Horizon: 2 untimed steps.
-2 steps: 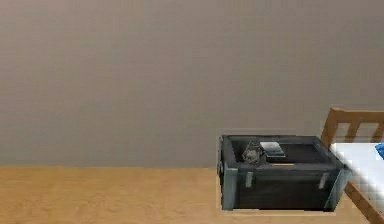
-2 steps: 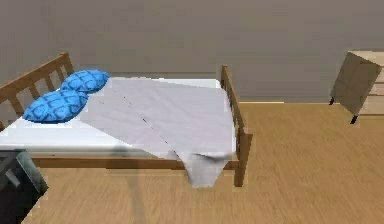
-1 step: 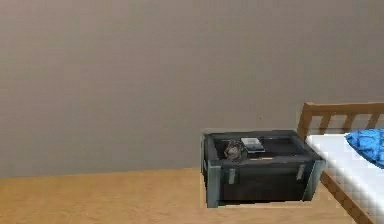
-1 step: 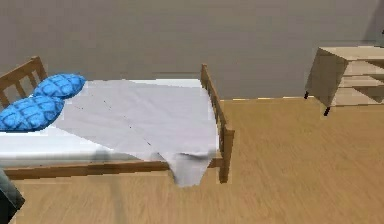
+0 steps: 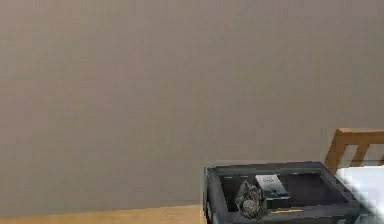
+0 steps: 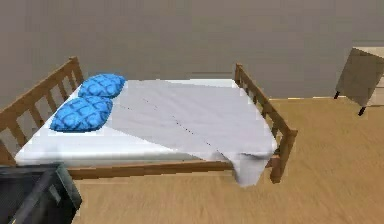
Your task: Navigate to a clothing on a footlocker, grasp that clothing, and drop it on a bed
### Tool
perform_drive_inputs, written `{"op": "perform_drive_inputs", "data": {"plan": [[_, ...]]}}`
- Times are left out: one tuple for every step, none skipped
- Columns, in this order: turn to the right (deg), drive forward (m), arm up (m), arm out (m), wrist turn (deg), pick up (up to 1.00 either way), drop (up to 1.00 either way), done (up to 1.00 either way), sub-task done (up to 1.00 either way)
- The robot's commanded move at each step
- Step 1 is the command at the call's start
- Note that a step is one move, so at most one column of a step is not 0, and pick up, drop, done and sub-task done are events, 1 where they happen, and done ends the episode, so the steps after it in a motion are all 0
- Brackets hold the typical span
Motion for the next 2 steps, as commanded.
{"op": "perform_drive_inputs", "data": {"plan": [[45.0, 0.00, 0.00, 0.00, 0.0, 0.00, 0.00, 0.00, 0.00], [39.0, 0.00, 0.00, 0.00, 0.0, 0.00, 0.00, 0.00, 0.00]]}}
